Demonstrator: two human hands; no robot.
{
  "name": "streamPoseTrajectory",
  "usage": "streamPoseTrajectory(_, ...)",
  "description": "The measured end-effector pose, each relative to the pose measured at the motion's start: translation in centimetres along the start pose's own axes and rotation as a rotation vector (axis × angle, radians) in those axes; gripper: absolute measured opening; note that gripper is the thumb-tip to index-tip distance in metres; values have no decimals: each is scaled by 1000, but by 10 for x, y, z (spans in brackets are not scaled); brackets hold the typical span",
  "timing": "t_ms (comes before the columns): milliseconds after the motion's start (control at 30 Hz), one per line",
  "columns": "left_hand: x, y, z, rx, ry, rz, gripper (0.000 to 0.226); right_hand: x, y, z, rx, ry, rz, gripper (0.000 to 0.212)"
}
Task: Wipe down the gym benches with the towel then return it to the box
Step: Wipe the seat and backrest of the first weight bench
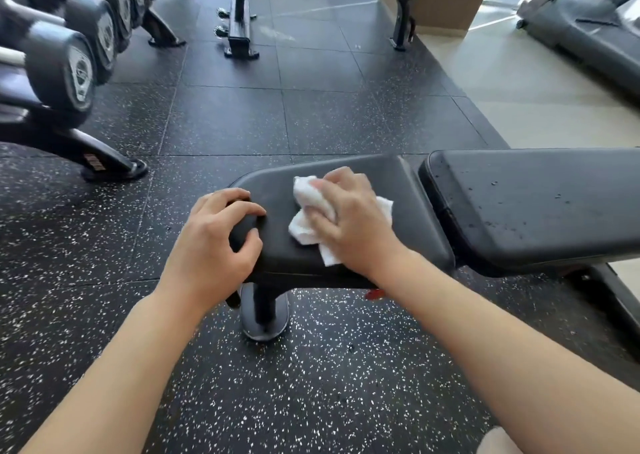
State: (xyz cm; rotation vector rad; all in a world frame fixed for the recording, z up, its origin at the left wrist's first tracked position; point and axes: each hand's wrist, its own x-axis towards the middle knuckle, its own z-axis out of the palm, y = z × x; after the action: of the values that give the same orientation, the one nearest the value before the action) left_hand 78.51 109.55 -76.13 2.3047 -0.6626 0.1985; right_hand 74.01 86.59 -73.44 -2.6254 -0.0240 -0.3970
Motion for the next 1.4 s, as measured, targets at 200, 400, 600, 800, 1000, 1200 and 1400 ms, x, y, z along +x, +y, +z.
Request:
streamPoseTrajectory(200, 10, -3, 3, -130, 50, -150, 36, -4, 19, -15, -14, 13, -51, 36)
streamPoseTrajectory(400, 2, 9, 15, -129, 93, -191, 37, -2, 49, -33, -48, 180, 242, 27)
streamPoseTrajectory(600, 1, 8, 17, -109, 104, -176, 37, -8, -5, 2, 39, -22, -166, 36)
streamPoseTrajectory(800, -2, 7, 13, -111, 76, -183, 45, 26, 61, -28, -28, 149, 167, 32)
streamPoseTrajectory(1000, -3, 8, 13, -114, 58, -183, 46, 29, 12, 0, -37, 110, 94, 32)
streamPoseTrajectory(1200, -4, 8, 9, -100, 43, -182, 47, 28, 3, 8, 63, -47, -155, 36)
streamPoseTrajectory(1400, -5, 8, 7, -114, 33, -184, 46, 43, 59, -15, -105, 211, 244, 31)
